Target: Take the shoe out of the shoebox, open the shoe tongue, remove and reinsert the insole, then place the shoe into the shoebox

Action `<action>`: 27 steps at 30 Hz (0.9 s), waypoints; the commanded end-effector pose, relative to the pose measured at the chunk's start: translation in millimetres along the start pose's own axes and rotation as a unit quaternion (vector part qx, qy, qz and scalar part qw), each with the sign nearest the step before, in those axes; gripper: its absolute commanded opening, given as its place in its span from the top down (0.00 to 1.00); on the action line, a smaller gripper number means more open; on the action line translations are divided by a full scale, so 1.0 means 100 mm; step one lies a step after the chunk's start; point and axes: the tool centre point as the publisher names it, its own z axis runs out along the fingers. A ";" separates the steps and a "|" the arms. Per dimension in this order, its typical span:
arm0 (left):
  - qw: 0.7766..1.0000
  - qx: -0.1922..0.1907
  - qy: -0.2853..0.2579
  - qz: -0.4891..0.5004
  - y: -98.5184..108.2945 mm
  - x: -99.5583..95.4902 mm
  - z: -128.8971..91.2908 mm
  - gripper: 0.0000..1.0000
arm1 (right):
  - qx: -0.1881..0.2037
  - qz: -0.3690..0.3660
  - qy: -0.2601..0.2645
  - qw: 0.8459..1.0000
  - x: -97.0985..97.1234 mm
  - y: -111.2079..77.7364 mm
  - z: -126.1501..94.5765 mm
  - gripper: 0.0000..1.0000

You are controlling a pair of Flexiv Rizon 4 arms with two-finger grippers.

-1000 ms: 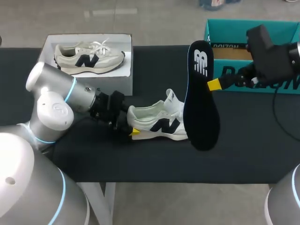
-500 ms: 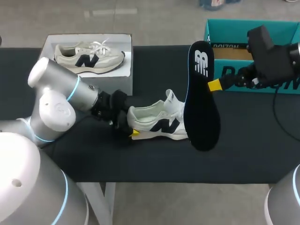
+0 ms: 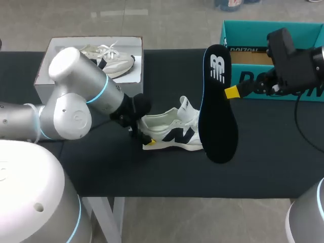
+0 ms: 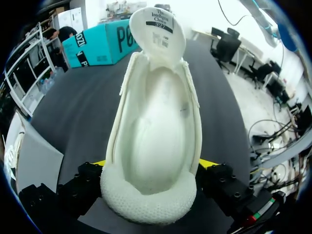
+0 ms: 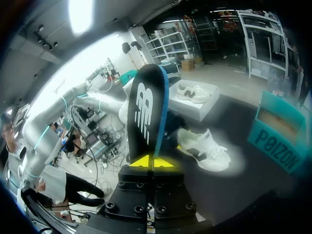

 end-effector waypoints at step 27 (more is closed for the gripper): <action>0.990 -0.122 -0.007 0.072 -0.19 -0.05 -0.34 0.00 | 0.001 0.001 -0.001 1.000 0.00 0.00 0.02 1.00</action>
